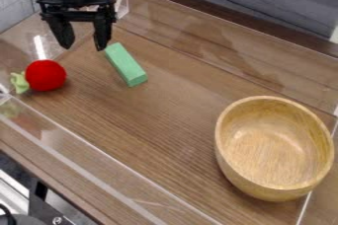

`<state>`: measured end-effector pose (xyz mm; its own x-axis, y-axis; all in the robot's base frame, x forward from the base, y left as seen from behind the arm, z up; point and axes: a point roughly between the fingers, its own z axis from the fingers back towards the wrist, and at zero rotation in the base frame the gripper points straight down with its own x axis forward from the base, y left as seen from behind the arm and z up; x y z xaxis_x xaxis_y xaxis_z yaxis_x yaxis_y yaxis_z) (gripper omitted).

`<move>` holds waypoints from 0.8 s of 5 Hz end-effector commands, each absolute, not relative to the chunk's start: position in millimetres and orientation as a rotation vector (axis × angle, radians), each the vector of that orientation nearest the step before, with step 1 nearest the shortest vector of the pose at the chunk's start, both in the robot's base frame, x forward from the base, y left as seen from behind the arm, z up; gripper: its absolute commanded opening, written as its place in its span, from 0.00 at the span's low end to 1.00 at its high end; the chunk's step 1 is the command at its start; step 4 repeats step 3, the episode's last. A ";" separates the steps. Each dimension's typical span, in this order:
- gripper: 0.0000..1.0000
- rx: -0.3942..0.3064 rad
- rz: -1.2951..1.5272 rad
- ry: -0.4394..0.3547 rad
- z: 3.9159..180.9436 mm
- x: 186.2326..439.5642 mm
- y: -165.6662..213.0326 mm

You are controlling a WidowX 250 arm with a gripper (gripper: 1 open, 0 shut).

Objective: Move the red object to the left side of the table

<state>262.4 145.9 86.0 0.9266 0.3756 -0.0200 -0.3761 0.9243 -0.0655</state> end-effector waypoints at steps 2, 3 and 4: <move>1.00 -0.060 0.284 -0.060 92.1 265.6 181.3; 1.00 -0.062 0.342 -0.074 97.8 260.6 185.8; 1.00 -0.062 0.342 -0.074 97.8 260.6 185.8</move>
